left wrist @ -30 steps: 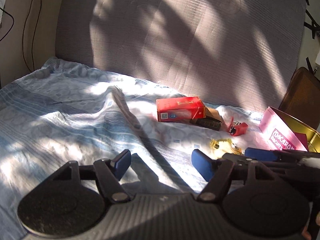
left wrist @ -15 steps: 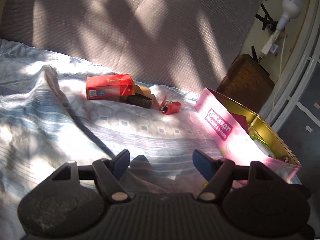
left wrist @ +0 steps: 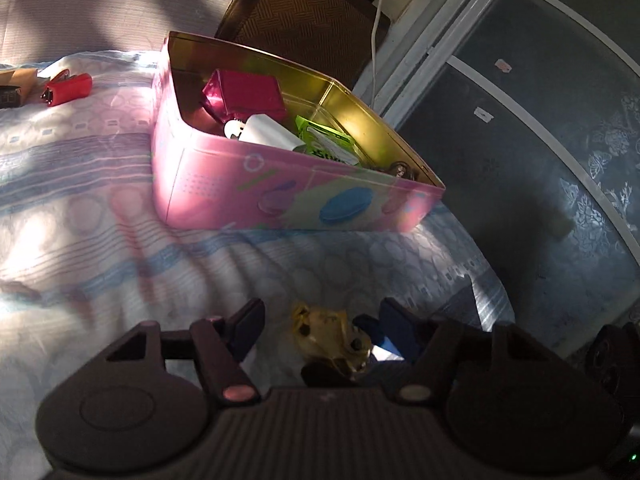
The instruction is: Organize rigid objects
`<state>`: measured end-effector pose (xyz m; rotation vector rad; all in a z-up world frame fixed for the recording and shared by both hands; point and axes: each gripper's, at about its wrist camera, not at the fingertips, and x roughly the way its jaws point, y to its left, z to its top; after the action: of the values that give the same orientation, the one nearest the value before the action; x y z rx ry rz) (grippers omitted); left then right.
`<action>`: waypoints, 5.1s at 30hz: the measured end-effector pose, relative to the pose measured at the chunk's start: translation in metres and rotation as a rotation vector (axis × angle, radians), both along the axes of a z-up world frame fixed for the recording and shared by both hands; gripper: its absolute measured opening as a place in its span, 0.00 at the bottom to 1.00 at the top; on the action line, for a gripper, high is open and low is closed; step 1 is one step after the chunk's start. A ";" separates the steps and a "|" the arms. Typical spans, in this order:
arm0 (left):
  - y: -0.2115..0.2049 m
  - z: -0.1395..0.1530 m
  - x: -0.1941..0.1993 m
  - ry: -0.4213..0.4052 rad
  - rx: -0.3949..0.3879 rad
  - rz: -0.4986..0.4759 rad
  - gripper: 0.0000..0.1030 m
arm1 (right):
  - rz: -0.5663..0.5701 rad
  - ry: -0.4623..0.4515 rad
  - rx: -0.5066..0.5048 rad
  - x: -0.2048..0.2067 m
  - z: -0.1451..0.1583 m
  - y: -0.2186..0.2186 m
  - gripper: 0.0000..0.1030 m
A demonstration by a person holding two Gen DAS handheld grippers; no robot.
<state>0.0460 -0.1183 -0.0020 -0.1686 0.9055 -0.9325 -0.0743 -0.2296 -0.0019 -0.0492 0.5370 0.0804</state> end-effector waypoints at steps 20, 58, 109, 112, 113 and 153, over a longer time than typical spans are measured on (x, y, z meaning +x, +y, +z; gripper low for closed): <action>-0.034 0.069 0.089 -0.184 0.036 0.154 0.40 | 0.010 -0.204 0.071 0.101 0.047 -0.026 0.34; 0.277 0.006 0.106 -0.182 0.129 1.036 0.56 | 0.233 0.060 0.352 0.232 0.050 0.139 0.46; 0.027 0.005 0.005 -0.091 0.026 0.048 0.62 | -0.065 -0.012 0.099 -0.009 0.017 -0.008 0.61; 0.016 -0.005 0.005 -0.083 0.055 0.065 0.62 | -0.034 -0.012 0.051 0.005 0.012 -0.013 0.74; 0.012 -0.005 0.005 -0.091 0.061 0.062 0.62 | -0.023 -0.002 0.034 0.011 0.009 -0.012 0.75; -0.089 0.061 0.032 -0.439 0.202 0.293 0.80 | -0.371 -0.262 0.131 0.052 0.042 -0.107 0.46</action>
<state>0.0784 -0.2075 0.0586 0.0757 0.5426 -0.5681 -0.0223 -0.3362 0.0403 0.1661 0.2713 -0.2504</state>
